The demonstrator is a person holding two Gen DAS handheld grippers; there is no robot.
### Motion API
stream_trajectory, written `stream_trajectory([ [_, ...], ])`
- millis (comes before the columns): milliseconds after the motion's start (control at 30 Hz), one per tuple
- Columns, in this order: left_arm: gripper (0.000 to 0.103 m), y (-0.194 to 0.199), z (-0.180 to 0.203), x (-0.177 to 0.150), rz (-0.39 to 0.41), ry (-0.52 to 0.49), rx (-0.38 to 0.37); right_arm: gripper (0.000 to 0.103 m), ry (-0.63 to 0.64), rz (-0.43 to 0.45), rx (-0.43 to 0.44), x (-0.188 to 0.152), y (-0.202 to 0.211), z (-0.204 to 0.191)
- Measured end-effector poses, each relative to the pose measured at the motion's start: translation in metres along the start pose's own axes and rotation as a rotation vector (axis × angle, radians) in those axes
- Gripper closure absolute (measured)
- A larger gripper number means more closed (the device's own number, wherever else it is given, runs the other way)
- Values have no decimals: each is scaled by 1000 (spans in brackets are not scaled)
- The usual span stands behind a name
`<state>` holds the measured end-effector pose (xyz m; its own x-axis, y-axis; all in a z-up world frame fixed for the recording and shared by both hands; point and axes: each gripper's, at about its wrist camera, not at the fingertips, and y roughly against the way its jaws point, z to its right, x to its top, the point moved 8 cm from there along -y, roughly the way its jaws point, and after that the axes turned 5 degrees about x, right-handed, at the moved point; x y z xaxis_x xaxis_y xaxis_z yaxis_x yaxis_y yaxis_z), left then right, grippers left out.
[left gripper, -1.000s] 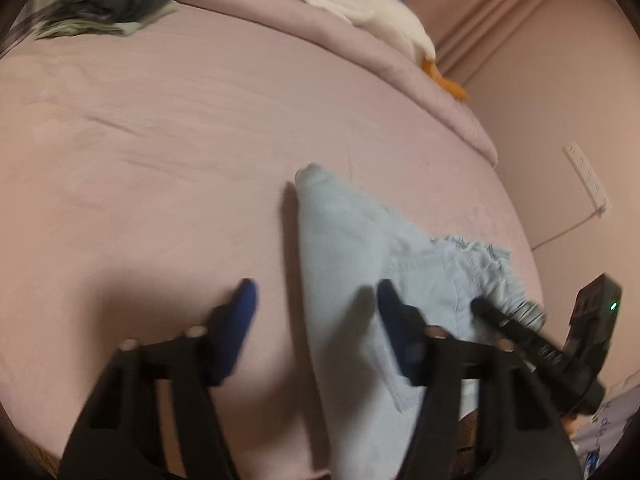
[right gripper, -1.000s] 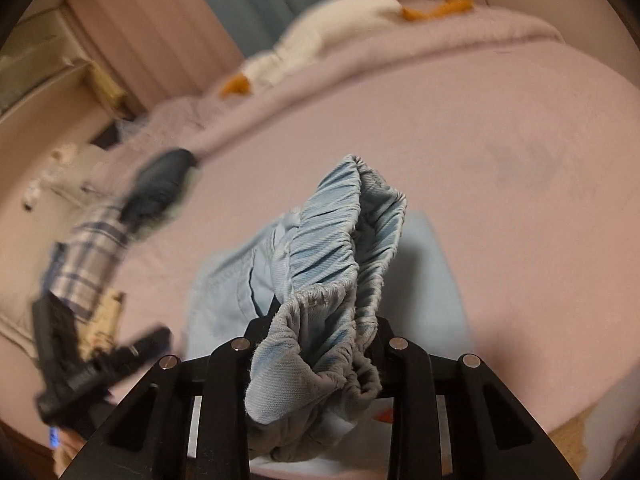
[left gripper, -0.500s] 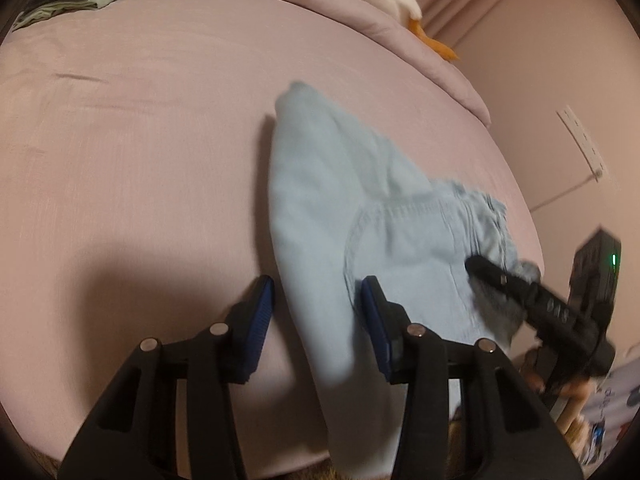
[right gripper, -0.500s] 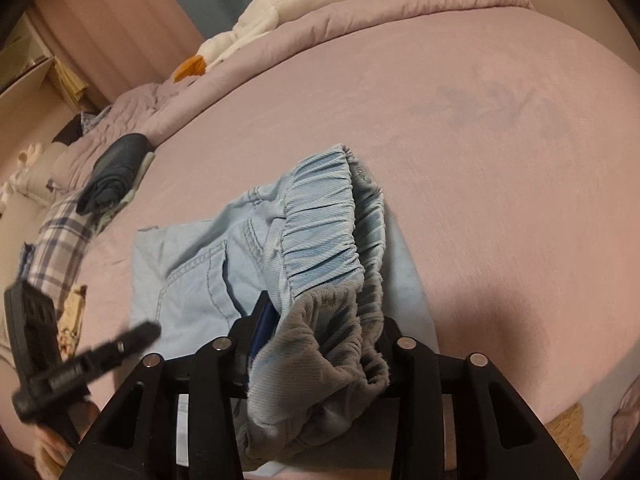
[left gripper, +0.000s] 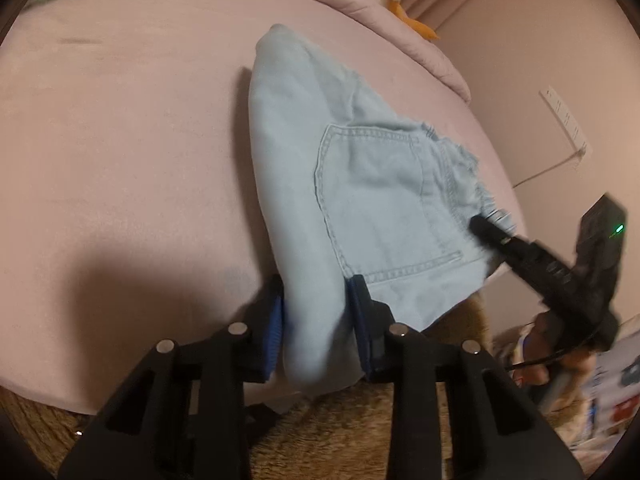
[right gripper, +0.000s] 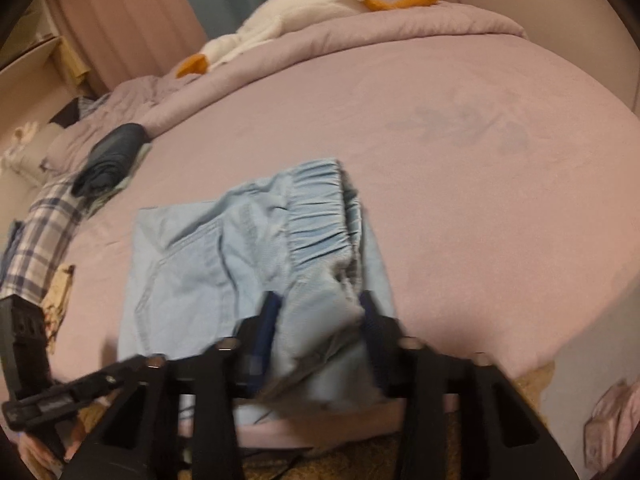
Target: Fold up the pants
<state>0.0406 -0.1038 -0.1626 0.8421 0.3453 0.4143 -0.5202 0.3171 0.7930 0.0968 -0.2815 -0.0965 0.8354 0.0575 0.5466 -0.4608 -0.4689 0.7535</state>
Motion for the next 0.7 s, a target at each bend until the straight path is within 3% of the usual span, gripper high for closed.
stream_trajectory([
  [333, 66, -4, 3, 4, -16, 9, -7, 71, 7, -36, -25, -4, -19, 14],
  [367, 62, -3, 6, 7, -20, -3, -17, 71, 0, -39, -19, -3, -19, 15],
  [433, 39, 6, 8, 8, -3, -25, -47, 69, -9, -42, -8, -1, -19, 15],
  [500, 26, 19, 5, 18, 64, -18, -42, 62, -31, -33, 16, 0, -10, 16],
  [533, 21, 24, 2, 23, 93, -9, -31, 49, -48, -17, 43, 1, -3, 16],
  [567, 21, 26, 0, 28, 109, 2, -24, 28, -63, 6, 62, 4, 5, 18],
  [600, 21, 26, -3, 33, 113, 16, -28, 19, -72, 22, 70, 7, 10, 20],
  [633, 21, 23, -4, 37, 109, 31, -44, 14, -79, 44, 79, 11, 15, 22],
  [700, 22, 13, -4, 40, 90, 56, -68, 14, -98, 56, 105, 15, 16, 24],
])
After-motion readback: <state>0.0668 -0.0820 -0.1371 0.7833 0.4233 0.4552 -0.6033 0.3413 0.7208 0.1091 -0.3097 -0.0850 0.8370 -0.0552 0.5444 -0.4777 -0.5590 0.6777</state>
